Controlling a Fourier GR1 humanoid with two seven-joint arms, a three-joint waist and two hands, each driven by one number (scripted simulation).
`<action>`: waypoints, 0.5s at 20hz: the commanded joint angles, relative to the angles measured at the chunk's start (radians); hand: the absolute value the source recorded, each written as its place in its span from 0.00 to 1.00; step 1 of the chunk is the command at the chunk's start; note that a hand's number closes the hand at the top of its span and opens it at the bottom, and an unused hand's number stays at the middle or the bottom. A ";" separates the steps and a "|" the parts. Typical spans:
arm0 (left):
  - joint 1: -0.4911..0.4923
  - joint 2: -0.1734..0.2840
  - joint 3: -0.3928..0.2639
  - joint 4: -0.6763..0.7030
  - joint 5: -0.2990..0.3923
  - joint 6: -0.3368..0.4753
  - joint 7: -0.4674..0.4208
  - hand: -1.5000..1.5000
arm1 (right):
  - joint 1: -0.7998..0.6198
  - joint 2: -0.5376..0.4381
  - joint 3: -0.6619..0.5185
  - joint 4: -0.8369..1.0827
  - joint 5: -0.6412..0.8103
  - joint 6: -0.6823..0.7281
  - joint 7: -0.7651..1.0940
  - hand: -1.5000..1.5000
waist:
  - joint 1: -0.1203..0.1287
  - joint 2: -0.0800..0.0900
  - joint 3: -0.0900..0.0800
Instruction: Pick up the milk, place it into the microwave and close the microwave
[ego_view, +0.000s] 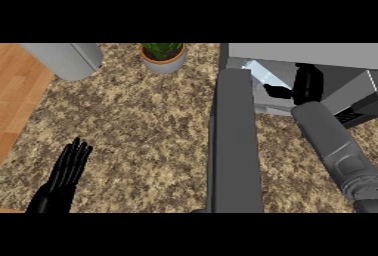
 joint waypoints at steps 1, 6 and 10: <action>-0.007 -0.002 -0.026 -0.005 -0.021 -0.003 0.010 0.00 | -0.014 -0.016 0.017 0.032 0.023 0.004 0.011 0.00 | 0.016 0.009 0.002; -0.001 -0.008 -0.030 0.012 -0.027 -0.015 -0.025 0.00 | -0.019 0.045 0.010 0.020 0.013 0.068 -0.015 0.00 | 0.008 0.001 0.001; -0.016 -0.021 -0.038 0.020 -0.019 -0.017 -0.014 0.00 | 0.032 0.042 -0.028 -0.021 -0.028 0.172 -0.122 0.00 | -0.007 0.004 0.003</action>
